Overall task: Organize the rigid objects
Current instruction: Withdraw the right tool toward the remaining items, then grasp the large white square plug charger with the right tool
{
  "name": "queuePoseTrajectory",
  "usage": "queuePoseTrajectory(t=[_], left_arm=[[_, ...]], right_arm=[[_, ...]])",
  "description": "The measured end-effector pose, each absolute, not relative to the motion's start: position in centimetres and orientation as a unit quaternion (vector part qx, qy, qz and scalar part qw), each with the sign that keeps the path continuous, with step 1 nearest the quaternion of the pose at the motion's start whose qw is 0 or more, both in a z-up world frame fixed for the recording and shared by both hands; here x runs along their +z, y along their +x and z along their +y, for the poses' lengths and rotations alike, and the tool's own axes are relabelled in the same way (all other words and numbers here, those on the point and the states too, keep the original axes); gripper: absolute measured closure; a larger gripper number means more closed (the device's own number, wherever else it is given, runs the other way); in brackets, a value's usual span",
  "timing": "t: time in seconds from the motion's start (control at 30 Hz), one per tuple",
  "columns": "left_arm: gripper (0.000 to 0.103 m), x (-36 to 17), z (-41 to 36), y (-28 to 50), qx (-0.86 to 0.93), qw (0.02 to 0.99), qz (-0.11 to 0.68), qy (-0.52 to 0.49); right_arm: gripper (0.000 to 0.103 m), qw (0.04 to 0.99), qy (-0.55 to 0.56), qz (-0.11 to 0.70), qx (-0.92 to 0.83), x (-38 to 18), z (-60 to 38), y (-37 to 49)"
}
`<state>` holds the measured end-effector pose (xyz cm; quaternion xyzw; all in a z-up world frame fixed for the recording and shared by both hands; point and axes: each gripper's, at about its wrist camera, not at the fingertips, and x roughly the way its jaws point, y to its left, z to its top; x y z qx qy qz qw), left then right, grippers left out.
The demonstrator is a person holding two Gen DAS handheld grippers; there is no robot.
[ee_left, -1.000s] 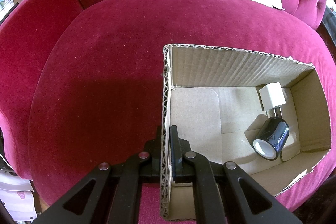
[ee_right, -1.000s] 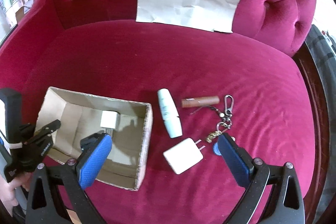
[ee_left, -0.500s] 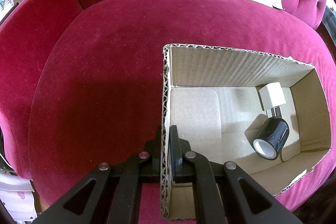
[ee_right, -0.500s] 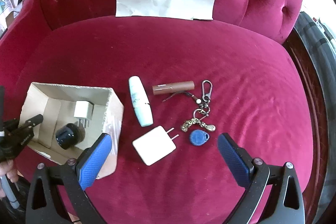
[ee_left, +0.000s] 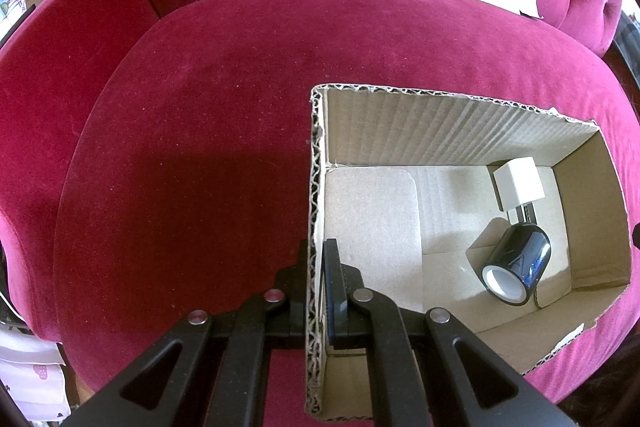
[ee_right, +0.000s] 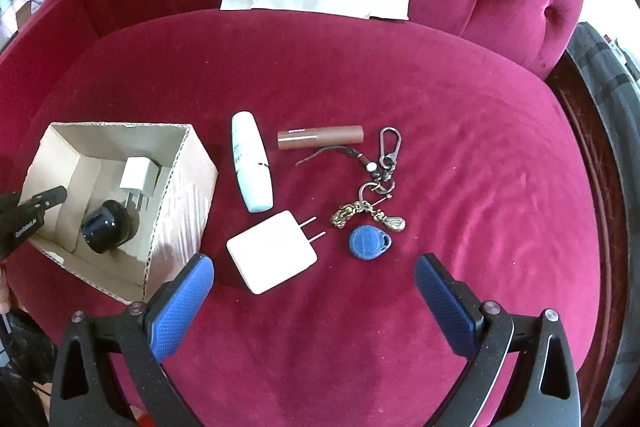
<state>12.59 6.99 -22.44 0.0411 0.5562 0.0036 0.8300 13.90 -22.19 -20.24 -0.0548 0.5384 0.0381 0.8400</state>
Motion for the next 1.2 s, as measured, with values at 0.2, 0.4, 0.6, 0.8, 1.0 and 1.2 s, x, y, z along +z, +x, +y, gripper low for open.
queuePoseTrajectory(t=[0.2, 0.4, 0.6, 0.8, 1.0, 1.2], left_arm=[[0.098, -22.5, 6.9, 12.5, 0.004, 0.830, 0.556, 0.041], [0.098, -22.5, 6.9, 12.5, 0.004, 0.830, 0.557, 0.040], [0.098, -22.5, 7.0, 12.5, 0.003, 0.830, 0.557, 0.041], [0.098, -22.5, 7.0, 12.5, 0.003, 0.829, 0.558, 0.041], [0.098, -22.5, 6.9, 12.6, 0.003, 0.829, 0.558, 0.041], [0.098, -22.5, 7.0, 12.6, 0.003, 0.829, 0.558, 0.040]], right_arm=[[0.000, 0.834, -0.071, 0.545, 0.047, -21.6, -22.1, 14.0], [0.001, 0.828, -0.076, 0.551, 0.074, -22.9, -22.0, 14.0], [0.004, 0.823, -0.081, 0.556, 0.084, -24.3, -22.2, 14.2], [0.014, 0.826, -0.082, 0.549, 0.097, -24.6, -22.1, 14.7], [0.028, 0.823, -0.085, 0.550, 0.114, -24.8, -21.0, 15.5], [0.044, 0.821, -0.086, 0.548, 0.131, -25.1, -19.9, 15.5]])
